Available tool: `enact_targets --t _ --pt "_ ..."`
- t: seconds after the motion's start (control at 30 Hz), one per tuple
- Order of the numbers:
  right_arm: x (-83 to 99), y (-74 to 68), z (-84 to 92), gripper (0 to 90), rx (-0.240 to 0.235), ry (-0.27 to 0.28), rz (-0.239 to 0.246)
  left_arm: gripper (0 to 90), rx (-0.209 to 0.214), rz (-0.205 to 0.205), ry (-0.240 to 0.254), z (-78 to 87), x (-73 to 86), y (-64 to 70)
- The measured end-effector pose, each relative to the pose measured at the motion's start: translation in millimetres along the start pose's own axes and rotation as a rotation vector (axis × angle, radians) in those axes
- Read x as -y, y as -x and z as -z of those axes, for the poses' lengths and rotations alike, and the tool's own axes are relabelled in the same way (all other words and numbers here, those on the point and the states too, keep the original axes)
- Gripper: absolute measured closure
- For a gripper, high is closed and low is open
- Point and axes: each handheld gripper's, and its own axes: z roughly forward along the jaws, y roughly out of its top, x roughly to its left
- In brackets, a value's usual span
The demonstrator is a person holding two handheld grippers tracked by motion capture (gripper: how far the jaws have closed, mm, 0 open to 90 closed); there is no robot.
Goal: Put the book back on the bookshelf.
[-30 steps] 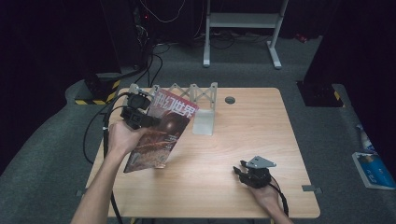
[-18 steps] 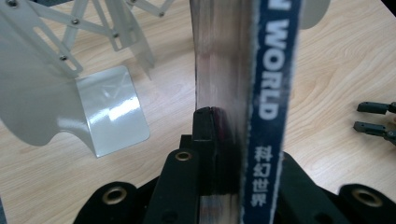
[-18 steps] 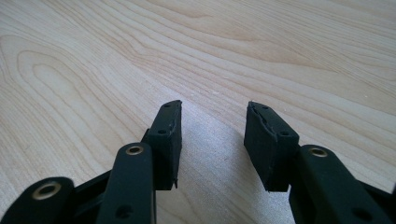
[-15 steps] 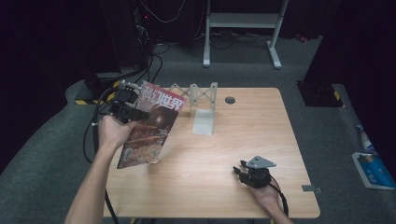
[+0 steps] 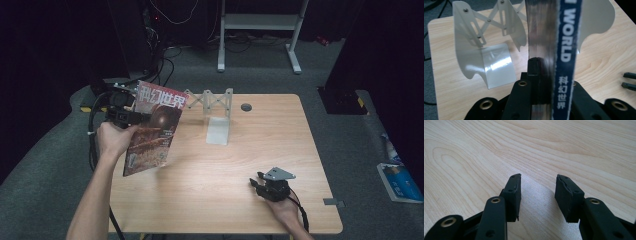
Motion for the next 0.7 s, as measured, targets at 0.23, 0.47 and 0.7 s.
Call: enact_targets --t 0.23,0.47,0.7 --pt "0.0 0.0 0.0 55.9 0.000 0.000 0.000 83.6 -0.028 0.032 0.051 3.8 2.6 -11.1" --pt "0.1 0.0 -0.1 55.8 0.003 0.002 0.001 83.6 -0.056 0.075 0.120 6.0 8.5 -21.6" --pt "0.2 -0.1 -0.1 55.6 0.003 0.001 -0.001 83.6 -0.089 0.110 0.163 2.2 13.8 -29.7"
